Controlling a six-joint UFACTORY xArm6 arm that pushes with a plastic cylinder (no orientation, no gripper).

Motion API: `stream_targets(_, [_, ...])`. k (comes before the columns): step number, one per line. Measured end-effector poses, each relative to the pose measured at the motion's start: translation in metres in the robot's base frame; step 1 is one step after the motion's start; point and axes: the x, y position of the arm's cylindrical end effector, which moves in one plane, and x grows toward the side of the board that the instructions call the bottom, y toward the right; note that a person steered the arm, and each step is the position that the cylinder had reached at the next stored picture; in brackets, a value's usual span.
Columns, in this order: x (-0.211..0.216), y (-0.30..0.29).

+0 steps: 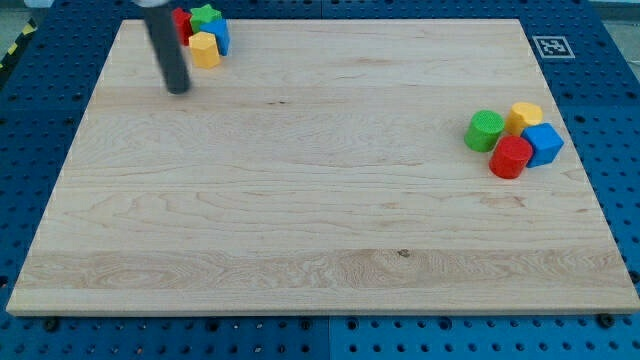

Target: Push green star to the green circle

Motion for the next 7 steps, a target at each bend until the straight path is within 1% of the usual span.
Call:
stream_targets(1, [-0.006,-0.015])
stream_targets(2, [-0.051,-0.047])
stream_targets(3, [-0.115,-0.054])
stream_targets(4, [-0.133,-0.051])
stream_targets(5, [-0.133,-0.041])
stream_targets(7, [-0.132,0.037])
